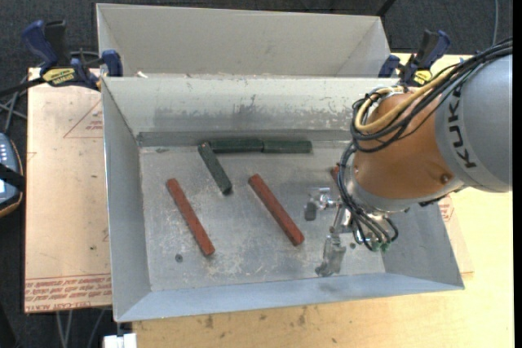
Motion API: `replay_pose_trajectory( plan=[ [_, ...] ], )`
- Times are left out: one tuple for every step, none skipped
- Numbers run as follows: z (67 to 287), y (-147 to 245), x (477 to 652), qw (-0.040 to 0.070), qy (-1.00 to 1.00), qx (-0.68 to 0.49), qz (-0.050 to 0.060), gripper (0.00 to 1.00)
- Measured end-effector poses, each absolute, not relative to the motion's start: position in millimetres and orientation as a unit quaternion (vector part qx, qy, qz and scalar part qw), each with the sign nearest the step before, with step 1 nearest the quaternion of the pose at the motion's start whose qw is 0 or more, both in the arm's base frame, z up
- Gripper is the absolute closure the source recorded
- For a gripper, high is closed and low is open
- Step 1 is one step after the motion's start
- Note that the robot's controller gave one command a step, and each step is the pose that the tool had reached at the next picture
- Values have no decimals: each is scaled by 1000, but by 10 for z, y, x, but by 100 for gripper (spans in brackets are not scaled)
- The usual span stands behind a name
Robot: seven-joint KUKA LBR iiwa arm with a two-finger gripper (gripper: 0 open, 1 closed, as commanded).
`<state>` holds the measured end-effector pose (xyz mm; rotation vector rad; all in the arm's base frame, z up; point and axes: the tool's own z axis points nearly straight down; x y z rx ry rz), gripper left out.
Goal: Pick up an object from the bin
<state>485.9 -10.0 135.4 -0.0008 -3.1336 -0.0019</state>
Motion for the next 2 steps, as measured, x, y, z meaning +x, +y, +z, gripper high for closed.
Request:
replay_pose_trajectory(
  plan=[
    [1389, -100, 4879, 0, -1000, 0, 0, 0],
    [829, 209, 5324, -4, -997, -76, -1, 0]
  ],
)
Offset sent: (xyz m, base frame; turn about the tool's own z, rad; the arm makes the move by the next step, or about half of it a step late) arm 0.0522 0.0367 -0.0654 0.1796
